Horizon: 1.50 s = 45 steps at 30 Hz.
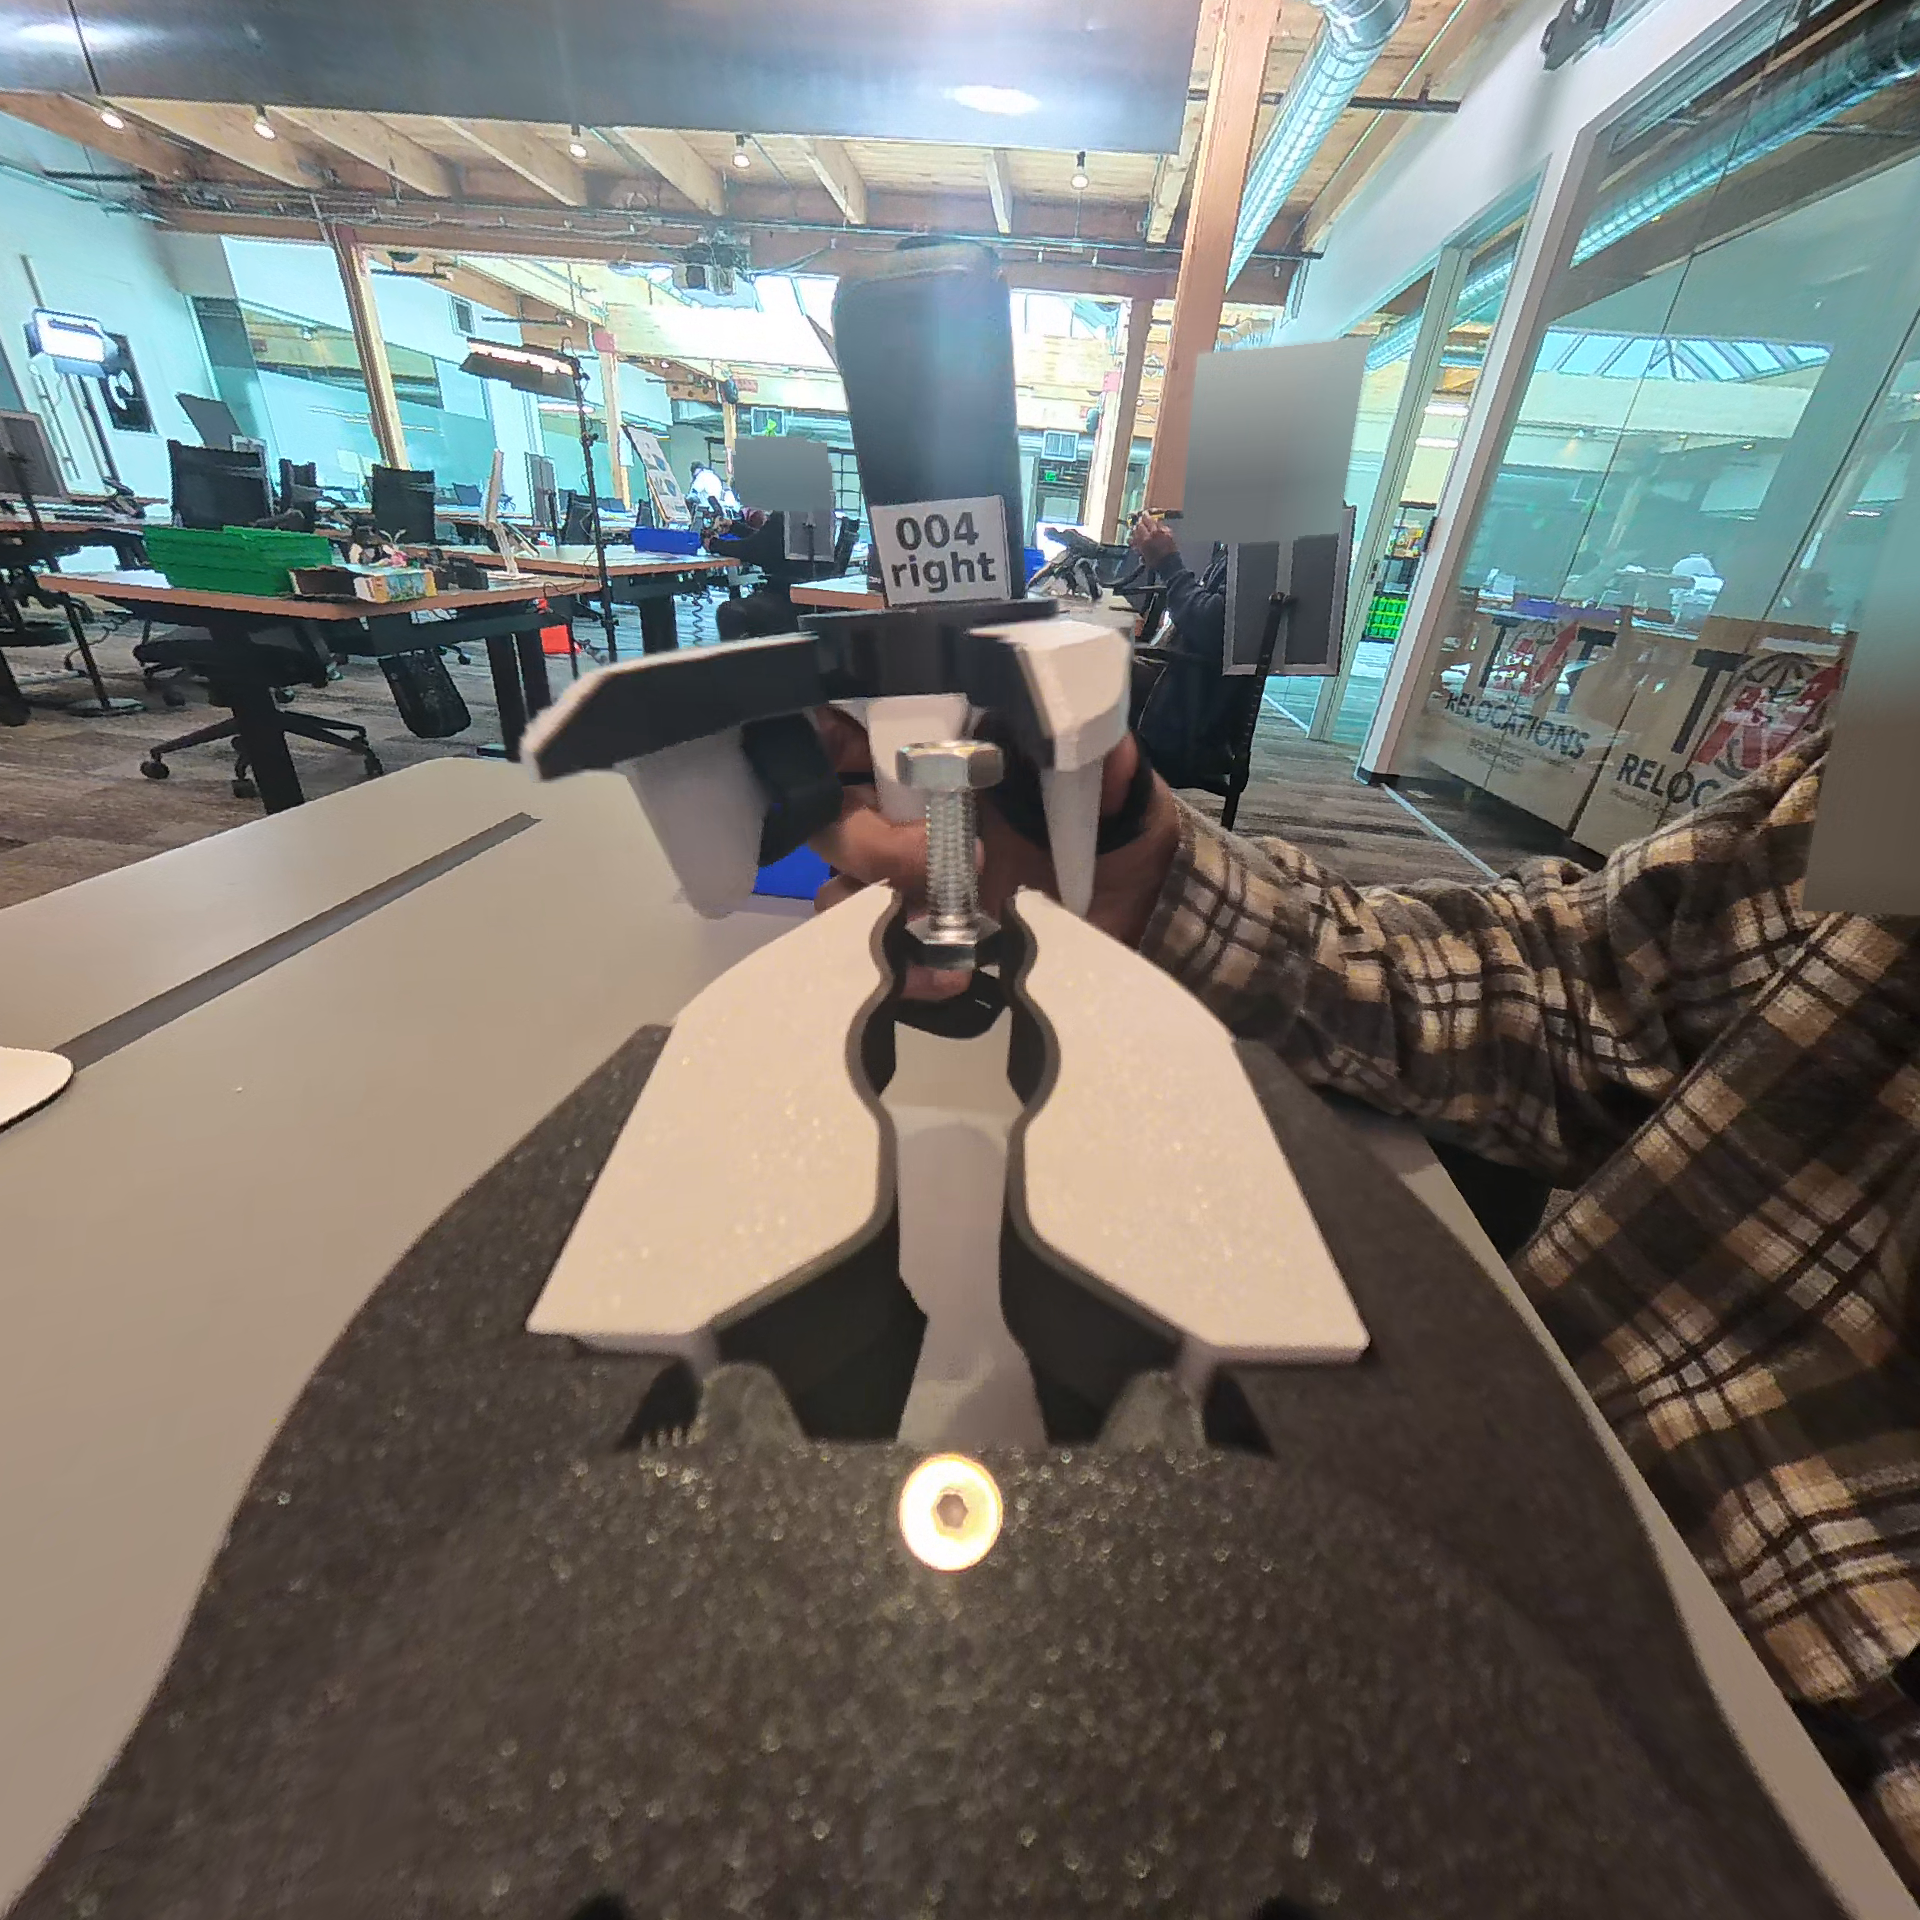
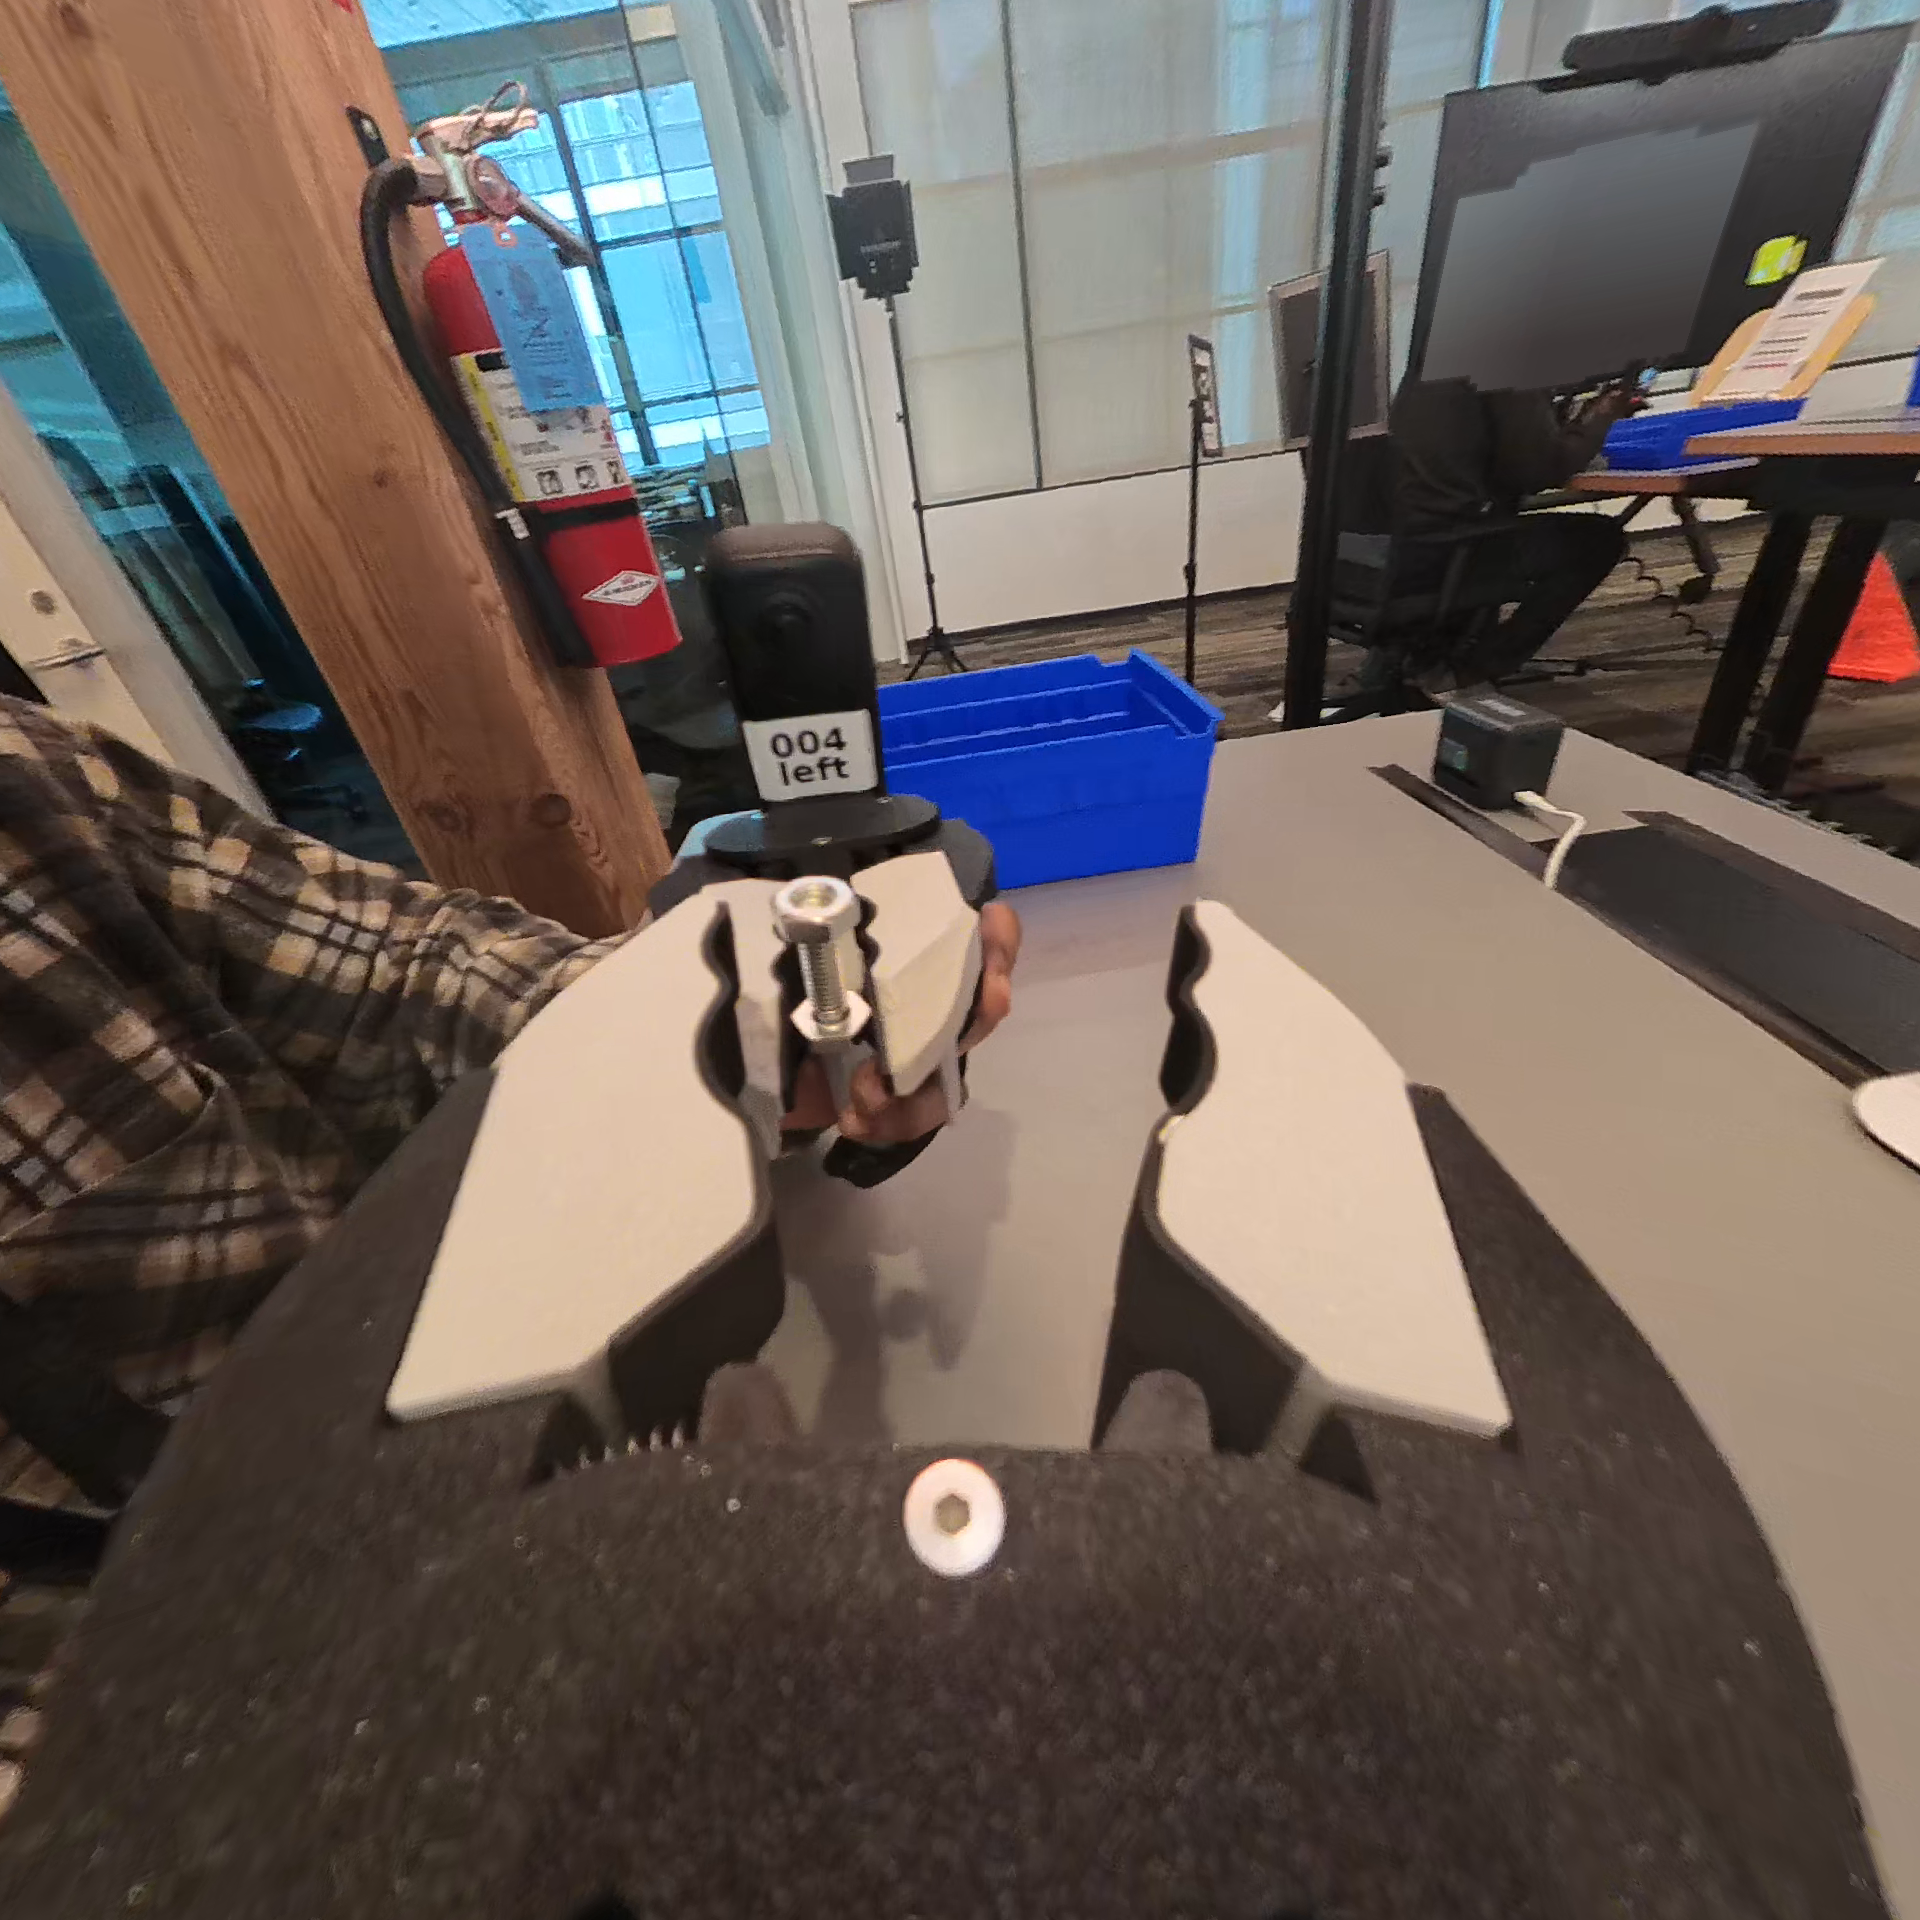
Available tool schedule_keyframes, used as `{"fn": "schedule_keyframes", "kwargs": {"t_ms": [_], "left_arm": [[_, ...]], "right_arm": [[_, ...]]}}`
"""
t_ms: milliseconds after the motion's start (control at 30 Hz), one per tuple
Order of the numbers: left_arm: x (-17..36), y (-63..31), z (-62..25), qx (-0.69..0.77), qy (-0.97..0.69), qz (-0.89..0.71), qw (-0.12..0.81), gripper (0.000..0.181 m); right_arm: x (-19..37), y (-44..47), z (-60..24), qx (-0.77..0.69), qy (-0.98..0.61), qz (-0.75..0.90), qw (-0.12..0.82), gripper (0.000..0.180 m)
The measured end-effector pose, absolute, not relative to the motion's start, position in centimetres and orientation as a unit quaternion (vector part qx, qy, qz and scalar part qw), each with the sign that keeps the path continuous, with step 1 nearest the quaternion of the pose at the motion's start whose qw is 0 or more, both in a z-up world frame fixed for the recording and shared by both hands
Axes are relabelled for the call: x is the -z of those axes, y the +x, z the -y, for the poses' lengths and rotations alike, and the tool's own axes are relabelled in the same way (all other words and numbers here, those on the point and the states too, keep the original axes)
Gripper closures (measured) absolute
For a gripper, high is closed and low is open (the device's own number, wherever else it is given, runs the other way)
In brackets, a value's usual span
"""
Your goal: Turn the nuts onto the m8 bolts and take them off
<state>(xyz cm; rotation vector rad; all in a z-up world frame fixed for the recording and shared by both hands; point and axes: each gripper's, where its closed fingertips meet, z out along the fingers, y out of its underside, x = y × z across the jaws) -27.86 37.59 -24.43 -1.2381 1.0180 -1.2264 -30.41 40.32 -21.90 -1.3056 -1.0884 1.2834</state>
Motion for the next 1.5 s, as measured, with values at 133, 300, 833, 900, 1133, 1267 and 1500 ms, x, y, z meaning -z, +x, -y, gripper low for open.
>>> {"fn": "schedule_keyframes", "kwargs": {"t_ms": [133, 300, 833, 900, 1133, 1267, 1500], "left_arm": [[24.4, -27.9, -37.6, 0.513, -0.519, -0.427, 0.534, 0.165], [24.5, -27.8, -37.6, 0.513, -0.519, -0.428, 0.533, 0.165], [24.2, -27.9, -37.4, 0.520, -0.513, -0.427, 0.532, 0.165], [24.2, -27.9, -37.4, 0.519, -0.513, -0.427, 0.534, 0.165], [23.9, -28.1, -37.4, 0.522, -0.508, -0.424, 0.539, 0.165], [23.9, -28.0, -37.3, 0.521, -0.508, -0.424, 0.540, 0.165], [23.8, -28.1, -37.3, 0.522, -0.506, -0.423, 0.541, 0.165]], "right_arm": [[21.6, -30.7, -39.0, -0.545, -0.520, 0.463, 0.467, 0.122], [21.9, -31.1, -37.8, -0.556, -0.507, 0.487, 0.444, 0.149], [21.5, -30.7, -37.7, -0.568, -0.492, 0.487, 0.445, 0.160], [21.5, -30.7, -37.8, -0.567, -0.494, 0.485, 0.446, 0.157], [21.5, -30.2, -38.5, -0.566, -0.504, 0.470, 0.452, 0.152], [21.1, -30.1, -38.2, -0.573, -0.495, 0.472, 0.452, 0.149], [21.3, -30.0, -38.8, -0.566, -0.505, 0.463, 0.460, 0.148]]}}
